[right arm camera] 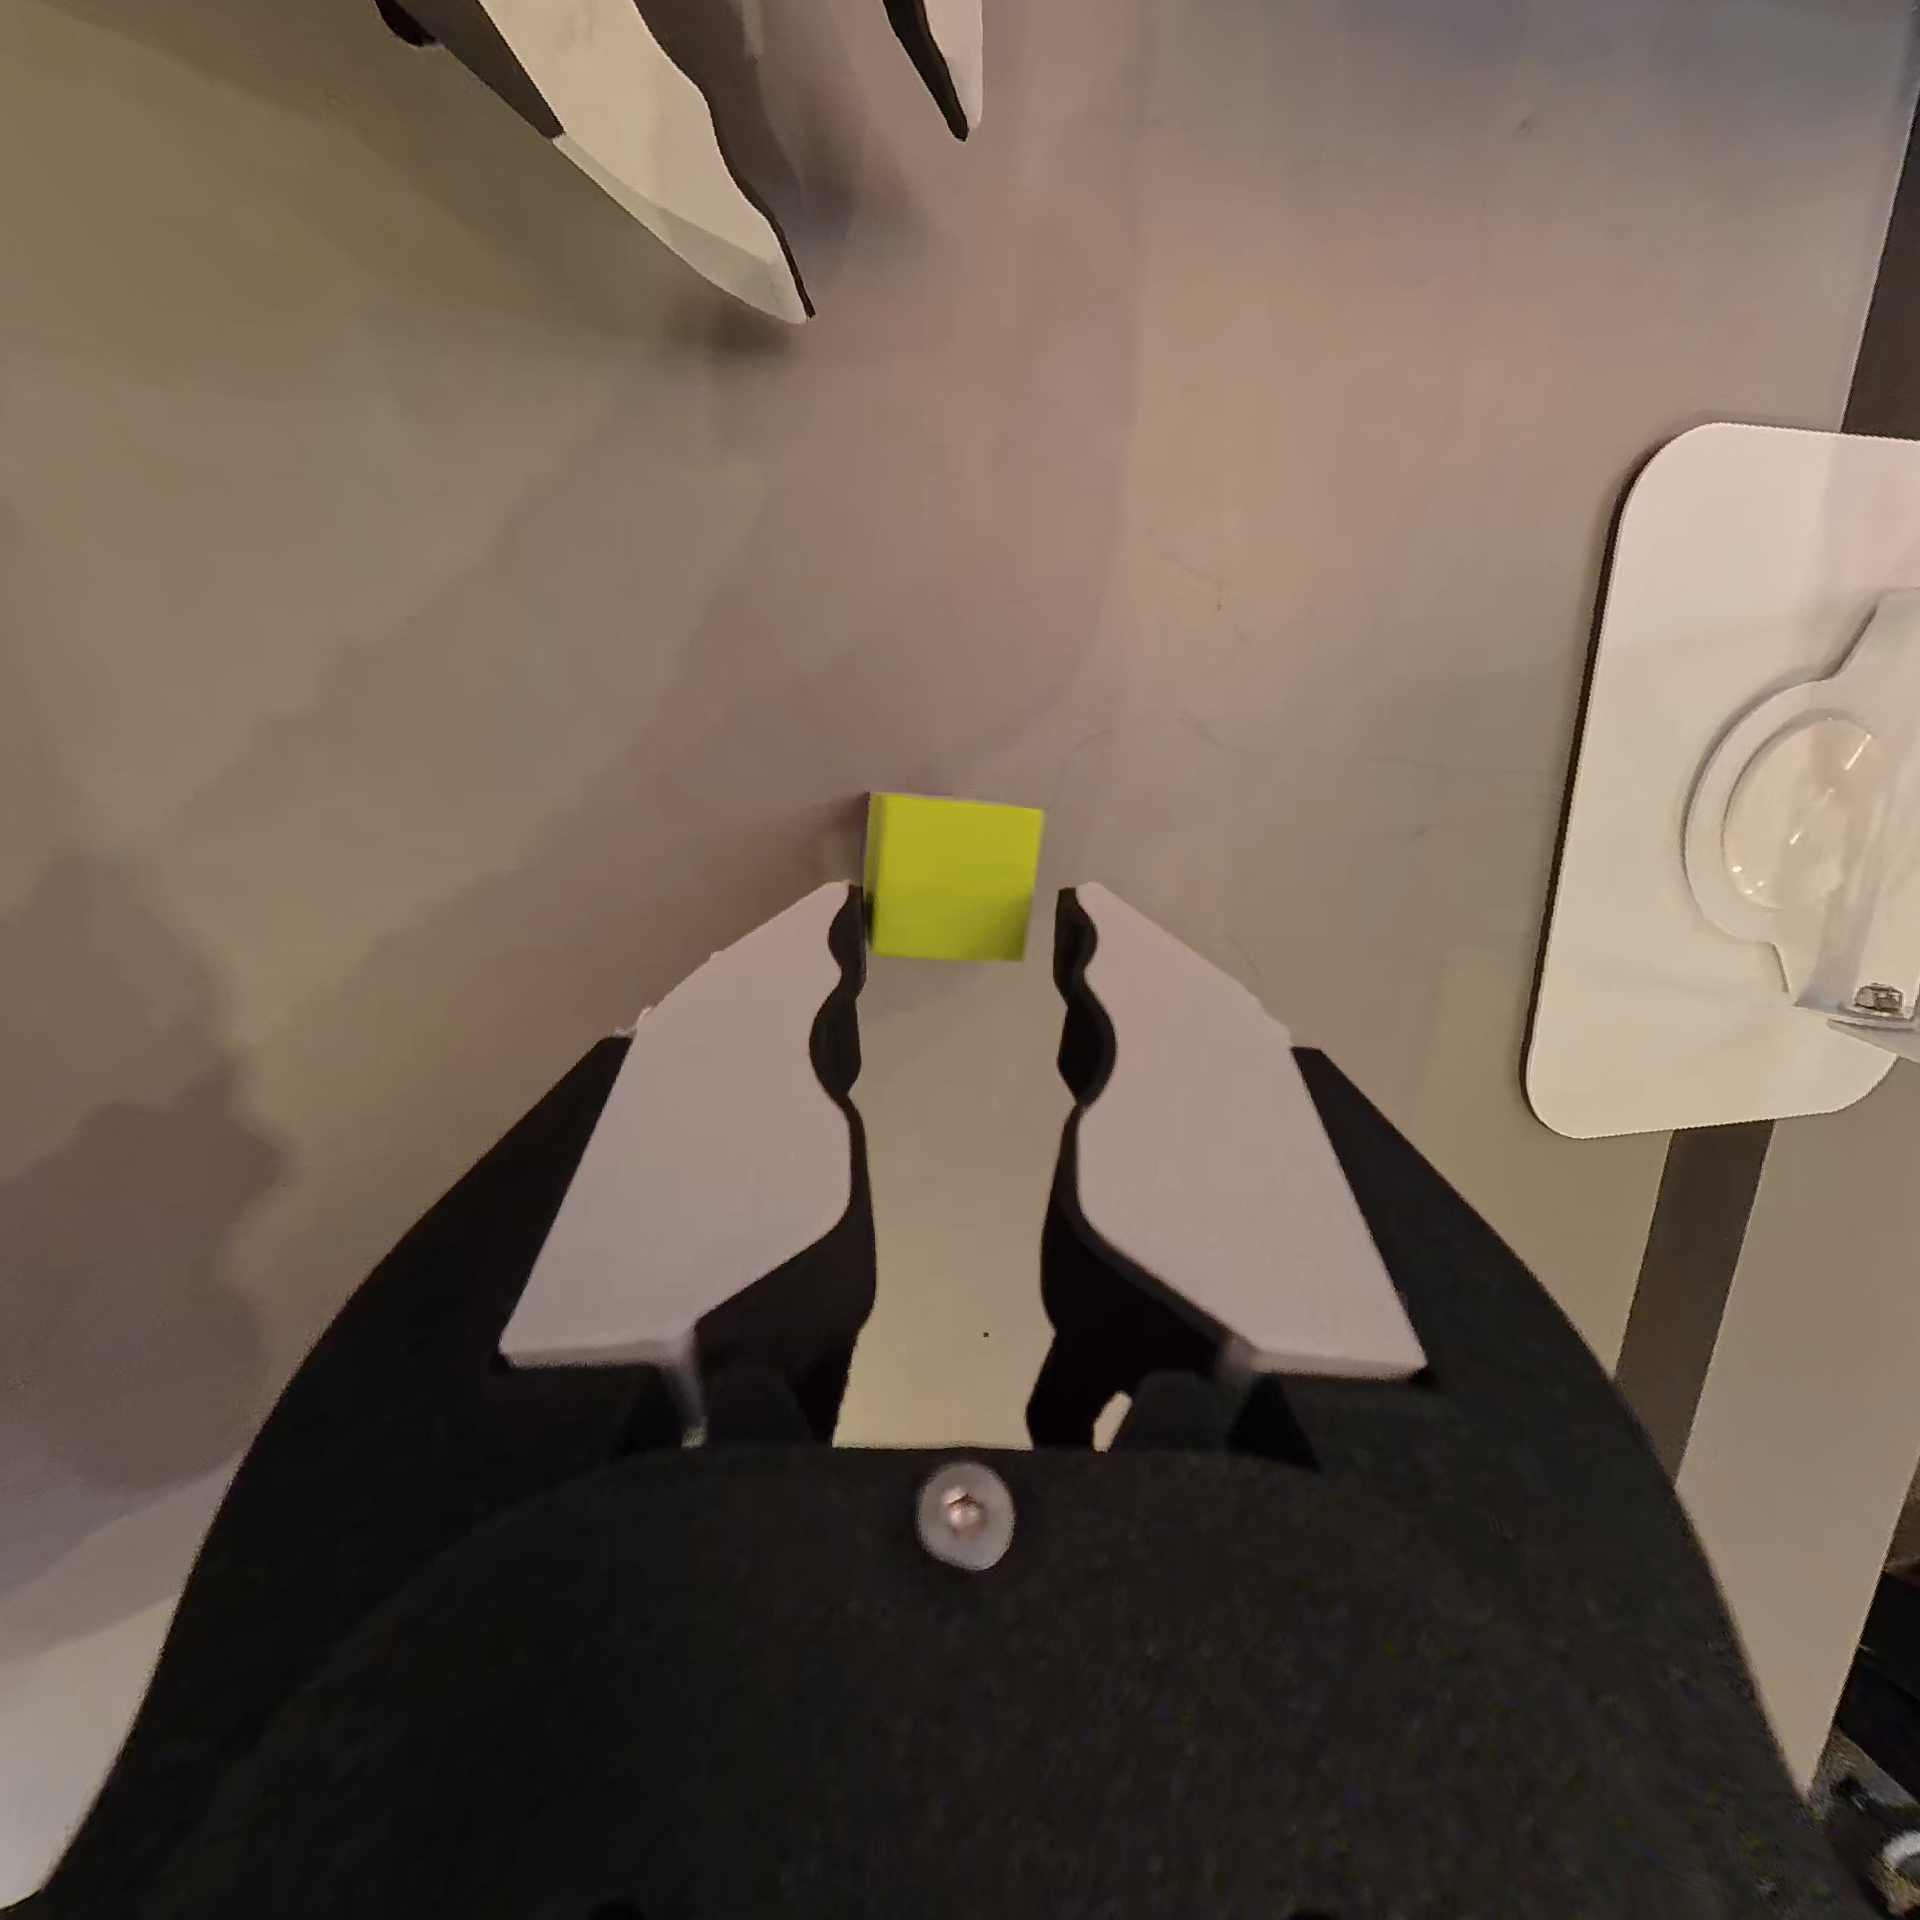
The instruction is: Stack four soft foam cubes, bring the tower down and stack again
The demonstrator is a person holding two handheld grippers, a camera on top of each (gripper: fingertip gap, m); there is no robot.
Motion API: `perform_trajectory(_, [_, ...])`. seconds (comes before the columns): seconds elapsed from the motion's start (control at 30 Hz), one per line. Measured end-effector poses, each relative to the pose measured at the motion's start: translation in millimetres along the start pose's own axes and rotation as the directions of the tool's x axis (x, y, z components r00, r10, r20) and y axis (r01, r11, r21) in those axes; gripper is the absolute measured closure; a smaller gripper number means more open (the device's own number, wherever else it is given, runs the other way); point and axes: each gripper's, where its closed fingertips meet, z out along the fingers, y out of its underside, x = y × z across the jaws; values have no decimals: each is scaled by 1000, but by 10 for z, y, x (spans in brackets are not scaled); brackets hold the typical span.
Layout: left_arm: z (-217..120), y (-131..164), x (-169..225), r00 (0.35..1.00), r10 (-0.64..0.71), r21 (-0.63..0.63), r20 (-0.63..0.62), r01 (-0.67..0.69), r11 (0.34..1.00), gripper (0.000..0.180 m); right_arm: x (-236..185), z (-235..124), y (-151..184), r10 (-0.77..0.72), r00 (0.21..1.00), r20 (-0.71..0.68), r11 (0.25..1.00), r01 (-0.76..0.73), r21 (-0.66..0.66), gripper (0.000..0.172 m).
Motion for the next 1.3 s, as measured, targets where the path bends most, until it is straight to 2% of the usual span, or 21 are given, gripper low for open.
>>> perform_trajectory(0.17, [6,3,2,1000,-3,-1,-1,3,1000,136,15,-41,-16,11,1000,-12,1000,-11,14,131])
perform_trajectory(0.33, [10,-1,-50,999,-24,-2,31,24,1000,136,99,-258,0,75,995,-70,996,-71,62,127])
perform_trajectory(0.6, [-73,-47,-273,979,-105,23,176,102,994,144,138,-590,242,317,932,-177,942,-288,171,130])
perform_trajectory(0.8, [-107,-100,-275,972,-110,24,208,108,994,144,63,-700,367,463,863,-203,875,-409,258,131])
perform_trajectory(0.93, [-130,-136,-295,967,-117,26,225,115,993,145,35,-720,486,531,815,-231,840,-469,274,139])
perform_trajectory(1.1, [-157,-166,-334,959,-119,29,257,116,993,160,-71,-626,755,612,746,-263,790,-558,254,167])
perform_trajectory(1.3, [-185,-171,-368,950,-134,30,283,131,991,180,-203,-474,1069,706,652,-276,708,-652,269,172])
